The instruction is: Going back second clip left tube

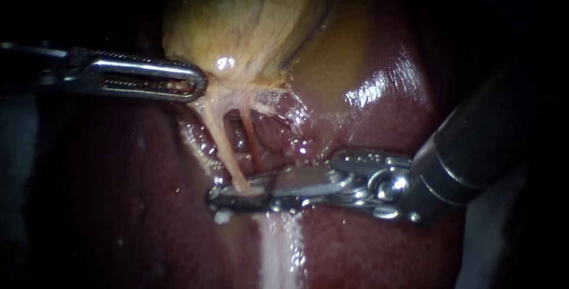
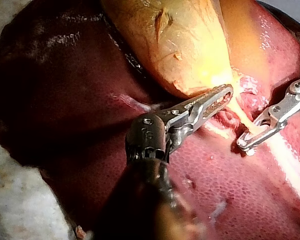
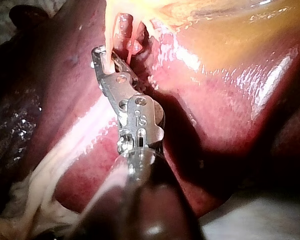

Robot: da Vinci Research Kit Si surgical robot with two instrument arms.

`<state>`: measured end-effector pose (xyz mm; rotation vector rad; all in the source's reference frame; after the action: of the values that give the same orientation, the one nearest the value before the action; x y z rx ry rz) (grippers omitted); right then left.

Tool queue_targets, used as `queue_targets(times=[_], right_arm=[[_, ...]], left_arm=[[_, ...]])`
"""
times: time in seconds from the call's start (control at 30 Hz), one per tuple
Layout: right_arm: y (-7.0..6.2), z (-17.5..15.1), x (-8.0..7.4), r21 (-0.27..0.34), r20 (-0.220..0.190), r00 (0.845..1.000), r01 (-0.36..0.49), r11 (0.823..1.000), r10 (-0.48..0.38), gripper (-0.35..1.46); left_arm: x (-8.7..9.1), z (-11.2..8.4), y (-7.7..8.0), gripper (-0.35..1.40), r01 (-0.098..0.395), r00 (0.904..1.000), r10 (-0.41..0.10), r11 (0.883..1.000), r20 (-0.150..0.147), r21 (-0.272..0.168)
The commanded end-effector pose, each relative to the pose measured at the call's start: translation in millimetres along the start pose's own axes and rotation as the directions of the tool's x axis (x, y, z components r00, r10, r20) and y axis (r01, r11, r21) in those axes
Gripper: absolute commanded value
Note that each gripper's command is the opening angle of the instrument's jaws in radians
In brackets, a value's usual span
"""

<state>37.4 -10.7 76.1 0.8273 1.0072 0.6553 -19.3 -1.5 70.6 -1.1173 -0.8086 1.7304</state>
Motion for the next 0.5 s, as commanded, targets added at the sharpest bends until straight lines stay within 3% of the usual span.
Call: queue_targets(times=[0.03,0.23,0.37,0.5], right_arm=[[0.0,0.0,0.0,0.001,0.0,1.0,0.0,1.0,0.0,-0.35],[-0.1,0.0,0.0,-0.002,-0.001,1.0,0.012,1.0,-0.012,-0.35],[-0.2,0.2,1.4,0.018,-0.065,0.986,0.157,0.987,-0.155,0.29],[-0.5,0.1,2.3,-0.001,-0.097,0.983,0.156,0.988,-0.155,0.45]], left_arm=[[0.0,0.0,0.0,-0.35,0.0,1.0,0.0,1.0,0.0,0.0],[0.0,0.0,0.0,-0.35,0.0,1.0,0.0,1.0,0.0,0.0],[-0.1,0.0,0.0,-0.35,0.0,1.0,0.0,1.0,0.0,0.0],[-0.1,-0.1,0.0,-0.35,0.0,1.0,0.0,1.0,0.0,0.0]])
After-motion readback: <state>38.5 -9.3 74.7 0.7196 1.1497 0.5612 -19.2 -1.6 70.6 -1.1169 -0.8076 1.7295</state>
